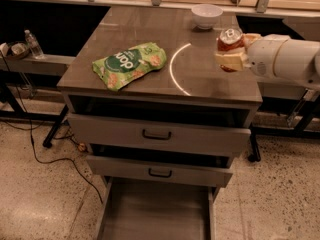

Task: Pick coke can from bottom drawer and place on counter

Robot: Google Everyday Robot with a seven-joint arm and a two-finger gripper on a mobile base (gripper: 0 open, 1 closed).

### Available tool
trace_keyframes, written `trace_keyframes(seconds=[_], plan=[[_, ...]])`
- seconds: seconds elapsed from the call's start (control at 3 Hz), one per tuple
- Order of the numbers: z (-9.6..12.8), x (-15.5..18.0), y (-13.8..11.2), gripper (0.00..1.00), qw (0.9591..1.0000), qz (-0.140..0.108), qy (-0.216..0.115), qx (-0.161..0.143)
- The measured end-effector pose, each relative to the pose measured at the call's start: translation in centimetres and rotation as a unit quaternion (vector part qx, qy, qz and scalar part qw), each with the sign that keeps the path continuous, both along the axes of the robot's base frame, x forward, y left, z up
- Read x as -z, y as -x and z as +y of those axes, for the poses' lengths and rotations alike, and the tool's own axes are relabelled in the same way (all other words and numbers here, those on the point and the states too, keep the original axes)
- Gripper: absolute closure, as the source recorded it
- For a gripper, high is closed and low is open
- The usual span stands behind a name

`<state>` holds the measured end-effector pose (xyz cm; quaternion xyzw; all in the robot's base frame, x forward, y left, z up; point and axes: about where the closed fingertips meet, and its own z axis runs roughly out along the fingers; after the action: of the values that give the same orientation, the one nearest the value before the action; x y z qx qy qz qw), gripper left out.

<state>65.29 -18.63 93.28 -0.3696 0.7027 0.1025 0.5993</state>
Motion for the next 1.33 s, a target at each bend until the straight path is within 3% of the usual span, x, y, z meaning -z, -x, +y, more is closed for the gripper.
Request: trace_keyframes(seconds=[0.33,0.67,1.0,1.33], plan=[[1.3,1.4,-0.9,1.00,0.9989,0.027,-0.038,0.004],[2.2,2.8,-1.2,0.81,0.9959,0.055,-0.072,0.009],[2.4,4.5,-1.1,0.50,0.9902,0.079,-0.114,0.019],[2.5,5.4,-1.0,0.27,0.9869,0.090,-0.132,0.022]])
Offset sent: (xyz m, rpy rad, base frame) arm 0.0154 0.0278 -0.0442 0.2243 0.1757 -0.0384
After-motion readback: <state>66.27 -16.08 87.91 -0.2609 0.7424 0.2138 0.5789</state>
